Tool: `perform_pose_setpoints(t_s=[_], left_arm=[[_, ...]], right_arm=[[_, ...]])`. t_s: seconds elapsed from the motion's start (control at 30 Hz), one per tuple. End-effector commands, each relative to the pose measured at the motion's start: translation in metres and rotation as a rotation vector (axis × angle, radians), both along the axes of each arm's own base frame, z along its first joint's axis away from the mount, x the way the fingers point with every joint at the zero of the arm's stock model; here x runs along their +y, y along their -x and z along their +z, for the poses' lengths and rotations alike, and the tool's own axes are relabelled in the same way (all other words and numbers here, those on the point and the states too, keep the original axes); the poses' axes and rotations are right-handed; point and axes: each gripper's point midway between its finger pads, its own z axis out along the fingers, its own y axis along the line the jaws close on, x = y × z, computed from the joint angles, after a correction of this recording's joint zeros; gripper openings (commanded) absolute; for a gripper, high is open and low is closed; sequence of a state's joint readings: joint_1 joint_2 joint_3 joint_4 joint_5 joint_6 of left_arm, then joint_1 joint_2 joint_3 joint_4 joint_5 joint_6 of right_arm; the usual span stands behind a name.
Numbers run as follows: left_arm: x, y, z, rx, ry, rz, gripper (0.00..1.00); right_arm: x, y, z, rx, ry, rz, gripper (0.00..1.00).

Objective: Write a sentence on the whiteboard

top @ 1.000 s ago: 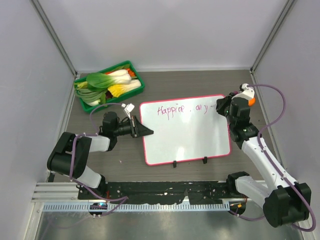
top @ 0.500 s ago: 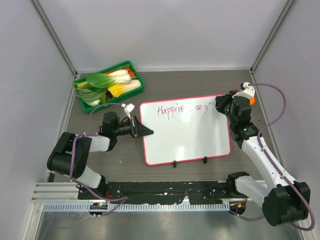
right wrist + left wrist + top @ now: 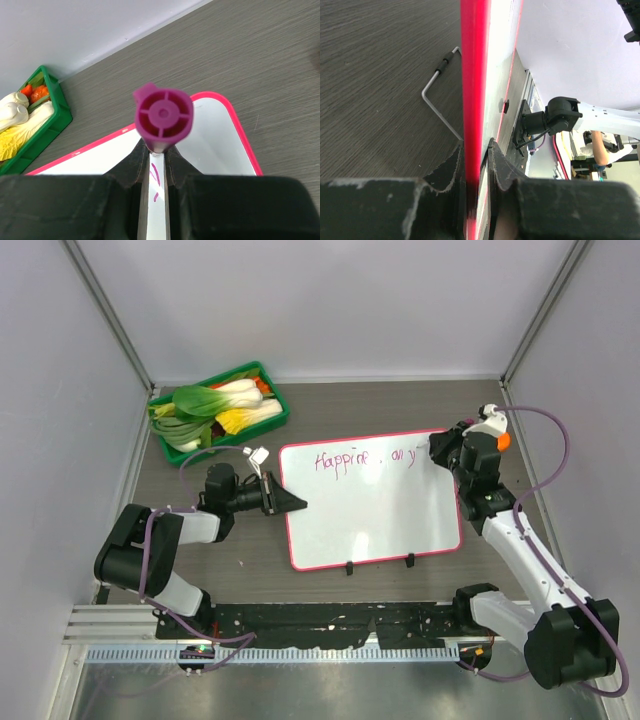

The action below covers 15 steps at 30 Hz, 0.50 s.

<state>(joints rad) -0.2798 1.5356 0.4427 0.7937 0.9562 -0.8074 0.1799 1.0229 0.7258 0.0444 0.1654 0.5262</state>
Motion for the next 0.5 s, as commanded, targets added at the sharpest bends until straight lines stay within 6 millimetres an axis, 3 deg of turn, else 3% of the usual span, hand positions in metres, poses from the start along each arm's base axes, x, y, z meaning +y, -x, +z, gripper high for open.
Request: perform_pose_setpoints(t_s=[0.0,0.23,0.47], left_arm=[[0.008,-0.004,-0.044,0.027,-0.145,0.071,0.00],[0.008,-0.004,-0.044,0.027,-0.145,0.071,0.00],[0.008,-0.004,-0.043,0.025,-0.145,0.070,0.00]], right_arm=[[-0.003,0.004,0.021,-0.068,-0.008,-0.006,0.00],[-0.002,0.009,0.026,-0.082,-0.015,0.003,0.01],[-0.005,0.005,0.013,-0.050,0.004,-0.012,0.01]])
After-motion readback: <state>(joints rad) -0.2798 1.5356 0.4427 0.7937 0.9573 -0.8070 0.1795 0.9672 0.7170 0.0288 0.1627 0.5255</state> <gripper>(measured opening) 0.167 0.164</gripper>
